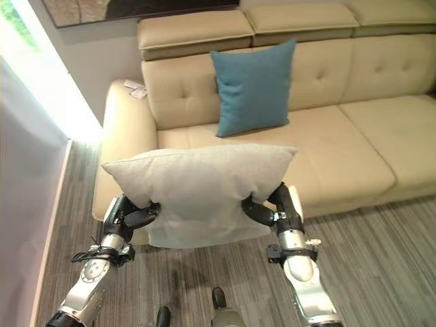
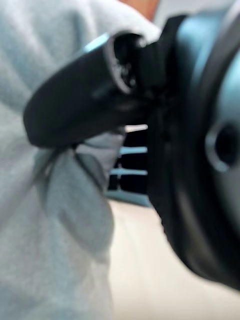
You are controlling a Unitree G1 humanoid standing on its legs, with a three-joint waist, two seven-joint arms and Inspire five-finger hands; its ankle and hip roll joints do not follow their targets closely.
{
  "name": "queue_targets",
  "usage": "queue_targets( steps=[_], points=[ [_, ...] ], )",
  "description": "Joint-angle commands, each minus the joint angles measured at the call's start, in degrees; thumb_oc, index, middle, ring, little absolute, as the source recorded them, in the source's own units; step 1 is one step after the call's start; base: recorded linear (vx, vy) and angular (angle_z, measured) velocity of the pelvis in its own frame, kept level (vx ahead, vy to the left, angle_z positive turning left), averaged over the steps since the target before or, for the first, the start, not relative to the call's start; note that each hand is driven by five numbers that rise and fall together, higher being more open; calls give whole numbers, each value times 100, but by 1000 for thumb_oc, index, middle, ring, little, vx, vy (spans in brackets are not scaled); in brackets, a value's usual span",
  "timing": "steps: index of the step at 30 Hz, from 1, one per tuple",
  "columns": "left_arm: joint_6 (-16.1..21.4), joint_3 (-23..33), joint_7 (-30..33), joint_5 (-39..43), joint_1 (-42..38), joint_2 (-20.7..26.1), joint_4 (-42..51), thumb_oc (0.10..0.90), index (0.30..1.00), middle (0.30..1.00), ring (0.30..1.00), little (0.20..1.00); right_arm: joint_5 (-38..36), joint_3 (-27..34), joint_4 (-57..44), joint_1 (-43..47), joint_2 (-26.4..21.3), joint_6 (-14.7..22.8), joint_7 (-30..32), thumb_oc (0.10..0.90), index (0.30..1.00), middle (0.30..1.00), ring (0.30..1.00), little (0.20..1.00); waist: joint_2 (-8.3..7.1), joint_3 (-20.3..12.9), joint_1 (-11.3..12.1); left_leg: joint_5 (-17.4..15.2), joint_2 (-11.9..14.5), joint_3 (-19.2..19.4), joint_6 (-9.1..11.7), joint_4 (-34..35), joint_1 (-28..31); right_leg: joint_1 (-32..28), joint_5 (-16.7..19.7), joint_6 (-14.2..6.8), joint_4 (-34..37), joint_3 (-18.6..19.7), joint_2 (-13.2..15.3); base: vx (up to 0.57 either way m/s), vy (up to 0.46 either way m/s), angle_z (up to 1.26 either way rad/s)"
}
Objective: Pick up all the scattered cushions and arrange them neatly on the sofa.
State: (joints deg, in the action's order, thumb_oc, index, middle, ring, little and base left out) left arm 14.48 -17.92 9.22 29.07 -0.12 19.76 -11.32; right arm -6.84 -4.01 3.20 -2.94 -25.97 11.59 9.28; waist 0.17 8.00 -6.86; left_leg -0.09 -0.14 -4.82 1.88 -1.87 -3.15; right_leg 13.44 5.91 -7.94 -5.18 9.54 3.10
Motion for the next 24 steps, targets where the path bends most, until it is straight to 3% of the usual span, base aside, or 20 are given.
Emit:
queue_targets(
  steps=[1, 3, 4, 5, 6, 7, 9, 12, 15, 20, 24],
  points=[
    [606, -170, -631, -376, -430, 34, 958, 400, 300, 300, 300, 300, 74, -478, -851, 593, 156, 621, -210, 400, 300, 300, 300, 300, -140, -470, 117, -607, -178, 190, -31, -260, -210, 124, -20, -548, 302, -144, 201, -197, 197, -175],
    [610, -140, -625, -374, -403, 49, 966, 400, 300, 300, 300, 300, 39, -509, -803, 610, 231, 612, -226, 400, 300, 300, 300, 300, -164, -412, 169, -613, -187, 339, -56, -283, -245, 278, 39, -614, 241, -156, 206, -171, 111, -151],
    [577, -99, -602, -354, -405, 65, 940, 400, 300, 300, 300, 300, -34, -564, -743, 638, 293, 614, -236, 400, 300, 300, 300, 300, -150, -300, 313, -631, -145, 480, -91, -370, -313, 425, -89, -547, 42, -615, 262, -249, 98, -95],
    [563, -44, -664, -357, -293, 106, 946, 400, 300, 300, 300, 300, -89, -596, -774, 568, 338, 631, -305, 400, 300, 300, 300, 300, -99, -265, 387, -552, -86, 624, -132, -349, -373, 307, -380, -333, -187, -1422, 472, -249, 97, -104],
    [563, -44, -664, -357, -293, 106, 946, 400, 300, 300, 300, 300, -89, -596, -774, 568, 338, 631, -305, 400, 300, 300, 300, 300, -99, -265, 387, -552, -86, 624, -132, -349, -373, 307, -380, -333, -187, -1422, 472, -207, 78, -112],
    [524, 27, -746, -353, -167, 117, 991, 400, 300, 300, 300, 300, -96, -601, -754, 512, 365, 640, -388, 400, 300, 300, 300, 300, -85, -274, 456, -486, -45, 776, -196, -312, -373, 159, -609, -197, -543, -1747, 473, -126, 46, -95],
    [500, 97, -762, -332, -93, 136, 1039, 400, 300, 300, 300, 300, -124, -624, -773, 525, 367, 656, -437, 400, 300, 300, 300, 300, -72, -323, 582, -462, 4, 950, -235, -233, -331, -94, -849, -113, -777, -1977, 474, -145, 24, -74],
    [460, 155, -744, -352, -128, 152, 1041, 400, 300, 300, 300, 300, -159, -687, -807, 601, 375, 651, -465, 400, 300, 300, 300, 300, -118, -437, 773, -389, 108, 1281, -196, -193, -412, -536, -1019, -65, -629, -2486, 525, -118, -55, -81],
    [426, 116, -730, -376, -144, 105, 1032, 400, 300, 300, 300, 300, -161, -714, -866, 573, 350, 625, -435, 400, 300, 300, 300, 300, -243, -522, 797, -399, 118, 1382, -156, -230, -386, -724, -1058, 7, -140, -2401, 311, 28, -151, -68],
    [402, -41, -710, -357, -320, -41, 927, 400, 300, 300, 300, 300, -103, -533, -1019, 373, 200, 625, -324, 400, 300, 300, 300, 300, -328, -481, 634, -526, 300, 1320, -3, -710, -441, -963, -931, 131, 410, -2212, 47, 43, -181, -17],
    [414, -151, -628, -379, -482, -88, 906, 400, 300, 300, 300, 300, -142, -501, -988, 346, 122, 612, -276, 400, 300, 300, 300, 300, -343, -363, 621, -582, 244, 881, 37, -1083, -698, -1074, -896, 209, 553, -2043, -42, 17, -83, -14]
  ],
)
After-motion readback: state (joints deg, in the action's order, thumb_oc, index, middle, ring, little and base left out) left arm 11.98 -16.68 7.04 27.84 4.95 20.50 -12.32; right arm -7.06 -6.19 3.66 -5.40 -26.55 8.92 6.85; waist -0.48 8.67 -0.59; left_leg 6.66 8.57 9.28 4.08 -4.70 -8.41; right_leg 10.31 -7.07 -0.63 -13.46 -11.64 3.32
